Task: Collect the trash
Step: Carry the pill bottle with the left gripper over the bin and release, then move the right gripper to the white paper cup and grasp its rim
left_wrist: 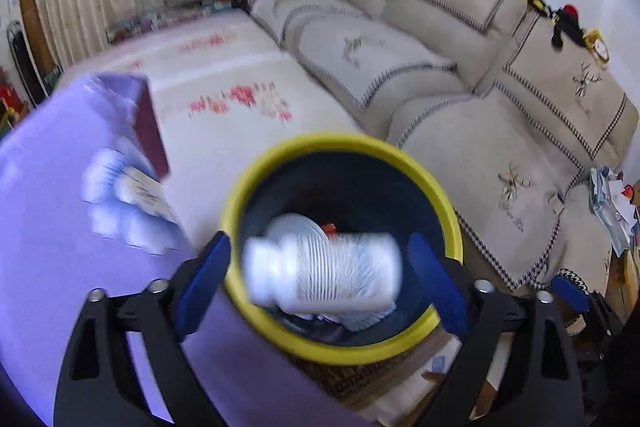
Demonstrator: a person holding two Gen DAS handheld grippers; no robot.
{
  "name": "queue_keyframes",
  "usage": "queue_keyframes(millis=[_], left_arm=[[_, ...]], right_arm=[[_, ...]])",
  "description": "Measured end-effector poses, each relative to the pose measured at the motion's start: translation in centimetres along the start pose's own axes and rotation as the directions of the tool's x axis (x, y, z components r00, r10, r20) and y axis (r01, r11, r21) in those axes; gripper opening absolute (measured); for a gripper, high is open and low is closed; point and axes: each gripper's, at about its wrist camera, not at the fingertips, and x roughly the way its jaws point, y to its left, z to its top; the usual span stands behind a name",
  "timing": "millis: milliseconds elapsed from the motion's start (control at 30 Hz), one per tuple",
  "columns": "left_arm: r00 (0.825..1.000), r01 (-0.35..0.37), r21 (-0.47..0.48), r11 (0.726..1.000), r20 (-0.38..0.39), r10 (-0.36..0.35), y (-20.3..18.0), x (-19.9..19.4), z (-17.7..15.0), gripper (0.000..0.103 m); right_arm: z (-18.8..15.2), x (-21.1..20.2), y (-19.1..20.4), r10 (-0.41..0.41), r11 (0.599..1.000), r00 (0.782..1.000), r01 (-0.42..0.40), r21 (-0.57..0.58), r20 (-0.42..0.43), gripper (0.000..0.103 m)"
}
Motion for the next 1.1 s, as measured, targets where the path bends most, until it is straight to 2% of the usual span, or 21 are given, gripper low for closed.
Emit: queue_keyframes(millis=[100, 200, 300, 367, 433, 567, 667, 833, 900, 967, 1100], left_arm=[[0.998, 0.005, 0.013, 1.000, 0.062, -0.006, 0.9, -3.0, 0.1, 0.098], [0.997, 0.051, -0.010, 0.999, 0.066, -0.051, 1.3, -4.2, 1.2, 0.098], [0.987, 0.073, -0.037, 0.997, 0.147, -0.067, 2.8, -7.6, 1.8, 0.098], [0.978, 0.050, -0.037, 0.998, 0.204, -0.042, 4.3, -10.6, 1.6, 0.098], [0.962, -0.002, -0.056, 0.998, 0.274, 0.017, 6.8, -14.6, 0.6, 0.098], [0.917, -0.158, -0.115, 0.981, 0.352, 0.189, 12.6, -22.6, -3.5, 0.098], [0.877, -0.260, -0.208, 0.943, 0.357, 0.321, 17.1, -27.1, -7.8, 0.098], [0.841, -0.360, -0.334, 0.871, 0.288, 0.458, 23.6, -31.1, -14.6, 0.098], [0.833, -0.378, -0.375, 0.846, 0.261, 0.488, 26.1, -31.7, -16.8, 0.098], [0.835, -0.375, -0.401, 0.836, 0.245, 0.492, 28.2, -31.6, -18.5, 0.098], [0.834, -0.373, -0.438, 0.818, 0.228, 0.502, 32.1, -30.4, -20.8, 0.098]], right_arm=[[0.2, -0.2, 0.9, 0.007, 1.000, 1.000, -0.007, -0.015, 0.002, 0.080], [0.5, -0.2, 2.0, 0.012, 1.000, 1.000, -0.012, -0.022, 0.001, 0.080], [0.7, -0.9, 3.0, 0.021, 0.999, 1.000, -0.021, -0.024, 0.014, 0.080], [1.1, -1.3, 4.3, 0.032, 0.998, 0.999, -0.031, -0.052, 0.020, 0.080], [1.8, -1.6, 5.9, 0.048, 0.994, 0.999, -0.046, -0.094, 0.025, 0.081], [3.8, -1.1, 11.3, 0.119, 0.971, 0.993, -0.112, -0.210, 0.021, 0.081], [5.0, -0.5, 15.9, 0.193, 0.944, 0.981, -0.186, -0.271, 0.001, 0.081], [6.2, 0.1, 24.0, 0.303, 0.881, 0.952, -0.299, -0.366, -0.049, 0.081], [6.4, 0.2, 28.2, 0.345, 0.845, 0.936, -0.345, -0.409, -0.078, 0.081], [6.6, 0.2, 31.7, 0.376, 0.813, 0.921, -0.379, -0.442, -0.098, 0.081], [6.9, 0.5, 39.1, 0.456, 0.741, 0.875, -0.475, -0.475, -0.164, 0.081]])
